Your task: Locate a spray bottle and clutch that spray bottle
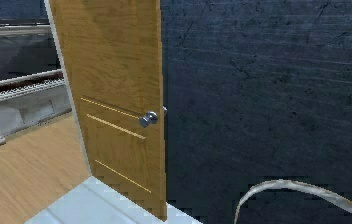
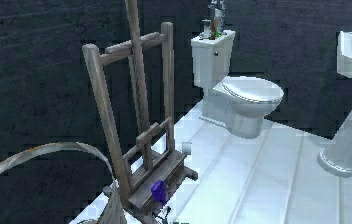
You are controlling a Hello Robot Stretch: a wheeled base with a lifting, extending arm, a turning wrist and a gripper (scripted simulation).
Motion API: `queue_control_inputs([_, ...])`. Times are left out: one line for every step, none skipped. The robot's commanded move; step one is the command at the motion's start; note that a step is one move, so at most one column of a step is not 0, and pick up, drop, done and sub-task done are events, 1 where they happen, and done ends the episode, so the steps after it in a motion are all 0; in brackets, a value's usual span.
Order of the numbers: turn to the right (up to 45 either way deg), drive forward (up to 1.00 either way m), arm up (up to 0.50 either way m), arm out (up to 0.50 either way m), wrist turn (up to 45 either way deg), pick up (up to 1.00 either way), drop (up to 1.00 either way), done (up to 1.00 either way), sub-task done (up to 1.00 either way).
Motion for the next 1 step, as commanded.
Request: queue_control_inputs([0.0,0.0,0.0,0.0,0.0,0.0,0.0,1.0,0.0])
